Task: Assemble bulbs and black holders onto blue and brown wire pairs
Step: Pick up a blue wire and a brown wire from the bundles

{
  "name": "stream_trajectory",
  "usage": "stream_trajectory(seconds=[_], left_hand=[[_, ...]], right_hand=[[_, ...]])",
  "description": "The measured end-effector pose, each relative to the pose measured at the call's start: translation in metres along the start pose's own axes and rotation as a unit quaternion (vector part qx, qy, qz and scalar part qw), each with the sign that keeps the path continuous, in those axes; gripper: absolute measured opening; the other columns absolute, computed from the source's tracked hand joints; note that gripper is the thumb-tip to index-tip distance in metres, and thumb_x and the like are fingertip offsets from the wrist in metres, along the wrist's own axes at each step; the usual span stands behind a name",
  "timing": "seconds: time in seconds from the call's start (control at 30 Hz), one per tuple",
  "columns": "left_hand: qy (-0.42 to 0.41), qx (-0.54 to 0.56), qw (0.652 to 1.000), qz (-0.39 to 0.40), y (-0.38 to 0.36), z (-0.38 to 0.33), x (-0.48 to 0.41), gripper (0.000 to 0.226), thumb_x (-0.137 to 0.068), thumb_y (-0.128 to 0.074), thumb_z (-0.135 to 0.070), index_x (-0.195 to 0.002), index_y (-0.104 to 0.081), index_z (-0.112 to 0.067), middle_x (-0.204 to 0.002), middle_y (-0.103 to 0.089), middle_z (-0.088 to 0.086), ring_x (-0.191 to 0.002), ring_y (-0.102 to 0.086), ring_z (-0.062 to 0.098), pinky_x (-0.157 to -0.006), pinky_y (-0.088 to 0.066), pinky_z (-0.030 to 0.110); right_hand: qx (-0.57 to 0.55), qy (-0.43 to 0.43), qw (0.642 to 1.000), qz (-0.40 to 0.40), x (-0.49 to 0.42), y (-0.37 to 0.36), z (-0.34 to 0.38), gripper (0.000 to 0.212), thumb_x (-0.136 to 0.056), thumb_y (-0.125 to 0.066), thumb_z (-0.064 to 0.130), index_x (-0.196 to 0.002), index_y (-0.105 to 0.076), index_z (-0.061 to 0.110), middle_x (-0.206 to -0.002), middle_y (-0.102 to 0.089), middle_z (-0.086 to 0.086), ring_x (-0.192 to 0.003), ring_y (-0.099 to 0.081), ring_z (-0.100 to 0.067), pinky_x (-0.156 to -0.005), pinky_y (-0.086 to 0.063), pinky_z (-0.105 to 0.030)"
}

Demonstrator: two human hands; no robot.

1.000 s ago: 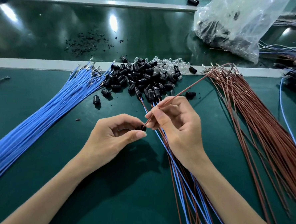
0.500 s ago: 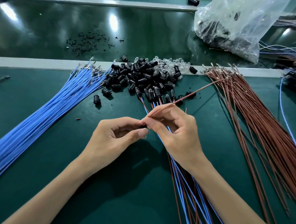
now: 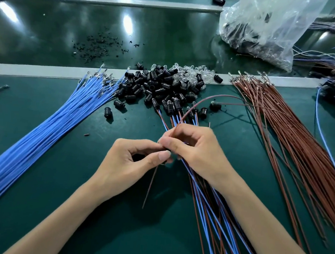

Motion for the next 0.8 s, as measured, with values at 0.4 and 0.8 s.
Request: stream_trajectory(seconds=[0.4, 0.8], left_hand=[[0.019, 0.012, 1.0, 0.011, 0.0, 0.002, -0.001, 0.015, -0.077, -0.065, -0.027, -0.082, -0.074, -0.017, -0.076, -0.074, 0.001, -0.063, -0.066, 0.008, -0.064, -0.05, 0.013], [0.033, 0.005, 0.999, 0.022, -0.002, 0.005, -0.001, 0.014, -0.078, -0.069, -0.031, -0.077, -0.075, -0.018, -0.074, -0.074, 0.001, -0.058, -0.062, 0.009, -0.063, -0.049, 0.014]], right_hand=[[-0.059, -0.045, 0.997, -0.026, -0.001, 0.002, -0.006, 0.011, -0.083, -0.071, 0.019, -0.085, -0.071, 0.008, -0.075, -0.069, 0.005, -0.058, -0.054, -0.003, -0.053, -0.041, -0.013], [-0.132, -0.077, 0.987, -0.05, -0.002, 0.005, -0.01, 0.012, -0.088, -0.064, 0.022, -0.085, -0.073, 0.014, -0.076, -0.07, 0.001, -0.056, -0.054, -0.004, -0.052, -0.042, -0.014]])
Point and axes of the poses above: each hand's wrist, its own x-axis away from the middle knuckle, its own y-axis out of the back of the hand, z = x × y, the point moved 8 cm from there along -x, towards the middle knuckle
